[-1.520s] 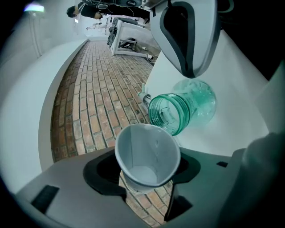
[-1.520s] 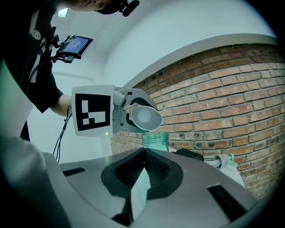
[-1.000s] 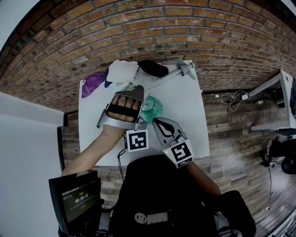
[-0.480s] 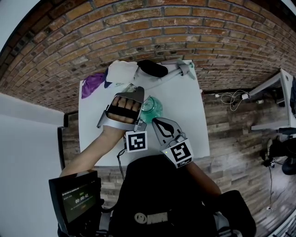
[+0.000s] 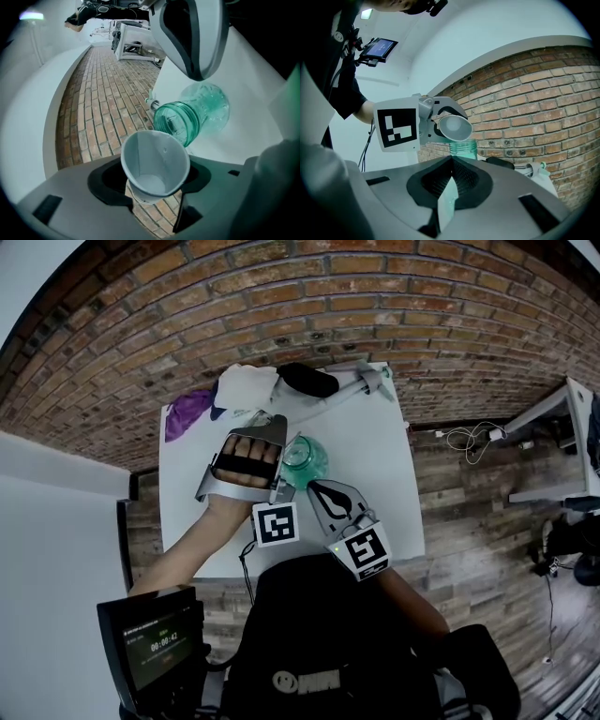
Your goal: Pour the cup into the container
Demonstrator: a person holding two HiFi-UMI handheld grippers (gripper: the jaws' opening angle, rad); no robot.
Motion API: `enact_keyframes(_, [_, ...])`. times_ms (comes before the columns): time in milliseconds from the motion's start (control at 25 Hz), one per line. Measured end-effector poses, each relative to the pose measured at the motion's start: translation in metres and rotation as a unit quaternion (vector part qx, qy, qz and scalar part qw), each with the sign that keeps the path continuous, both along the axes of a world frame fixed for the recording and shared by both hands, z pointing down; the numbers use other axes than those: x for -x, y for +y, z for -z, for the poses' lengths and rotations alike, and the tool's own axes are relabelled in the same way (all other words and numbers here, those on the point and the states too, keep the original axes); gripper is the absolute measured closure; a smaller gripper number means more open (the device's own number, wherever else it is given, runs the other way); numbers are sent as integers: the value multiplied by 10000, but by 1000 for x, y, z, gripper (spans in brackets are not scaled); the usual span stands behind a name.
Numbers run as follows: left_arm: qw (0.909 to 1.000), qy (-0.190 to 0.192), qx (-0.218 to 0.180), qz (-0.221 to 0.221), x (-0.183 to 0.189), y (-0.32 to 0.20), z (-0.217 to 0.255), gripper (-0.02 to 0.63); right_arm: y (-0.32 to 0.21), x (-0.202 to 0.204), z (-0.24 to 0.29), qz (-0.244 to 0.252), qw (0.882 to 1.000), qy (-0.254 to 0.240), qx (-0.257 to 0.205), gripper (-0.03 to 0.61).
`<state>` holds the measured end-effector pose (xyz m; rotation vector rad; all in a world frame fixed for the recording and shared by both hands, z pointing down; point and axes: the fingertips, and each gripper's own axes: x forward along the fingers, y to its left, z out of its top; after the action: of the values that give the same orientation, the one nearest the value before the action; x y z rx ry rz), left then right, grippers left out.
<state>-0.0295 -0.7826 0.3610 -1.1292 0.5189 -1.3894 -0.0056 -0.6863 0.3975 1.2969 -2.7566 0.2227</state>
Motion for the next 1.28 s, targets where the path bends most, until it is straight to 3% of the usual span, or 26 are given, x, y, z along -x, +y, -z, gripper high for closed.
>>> enact_keyframes(160, [9995,278,81,89,4,-4,3,325,0,-1,0,-3,10000,12,11,575])
enact_keyframes(280, [9953,739,334,533,20,-12,6,324,1,-2,-1,-3,10000,22,22,575])
enact_keyframes(320, [9906,979,611,741,27,-12,0,324,2,-2,-1,-3,10000,27,25,575])
enact_keyframes(400, [9696,1786,1273,1084,38,-9,-14,324,3,0,0,-15,10000,35,34,575])
enact_keyframes(480, [9369,2696,1767,1355,50,-7,-21,324,5,1,0,-42,10000,49,50,575])
enact_keyframes(520, [9163,3135,2005,1480,57,-5,-24,324,7,2,-1,-62,9999,61,65,575])
enact_keyframes(640, [8404,4430,2657,1639,79,3,-40,324,12,4,-7,-148,9997,131,140,575])
enact_keyframes(720, [7800,5286,2971,1548,93,8,-50,322,16,10,-10,-200,9995,173,198,575])
enact_keyframes(760, [7454,5693,3124,1507,100,11,-57,322,17,14,-12,-223,9993,192,232,575])
enact_keyframes(920, [5949,6932,3650,1797,125,25,-96,324,31,28,-20,-318,9978,342,468,575])
enact_keyframes(960, [5654,7118,3699,1921,130,28,-109,324,37,32,-22,-324,9972,383,555,575])
enact_keyframes(1000, [5429,7257,3716,2013,135,32,-121,324,42,35,-24,-328,9965,427,642,575])
enact_keyframes(1040, [5283,7351,3707,2076,138,34,-133,322,47,37,-26,-334,9957,474,720,575])
enact_keyframes(1080, [5219,7393,3681,2133,140,34,-144,322,51,40,-28,-340,9950,524,784,575])
enact_keyframes(1120, [5228,7381,3651,2204,142,34,-154,322,55,44,-31,-338,9943,576,833,575])
enact_keyframes(1280, [5470,7111,3663,2470,147,36,-187,322,68,70,-42,-284,9918,611,1090,575])
